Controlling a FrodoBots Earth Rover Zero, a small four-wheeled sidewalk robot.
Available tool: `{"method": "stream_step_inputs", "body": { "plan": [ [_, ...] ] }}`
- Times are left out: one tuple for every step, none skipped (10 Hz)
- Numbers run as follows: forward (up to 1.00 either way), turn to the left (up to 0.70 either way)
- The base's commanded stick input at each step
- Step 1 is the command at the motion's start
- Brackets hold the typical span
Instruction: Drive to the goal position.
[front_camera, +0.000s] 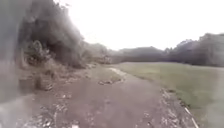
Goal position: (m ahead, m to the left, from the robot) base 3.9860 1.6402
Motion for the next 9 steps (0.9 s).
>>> {"method": "stream_step_inputs", "body": {
  "plan": [
    [1.0, 0.0],
    [1.0, 0.0],
    [1.0, 0.0],
    [1.0, 0.0],
    [1.0, 0.0],
    [1.0, 0.0],
    [1.0, -0.13],
    [1.0, -0.31],
    [1.0, -0.35]
  ]
}}
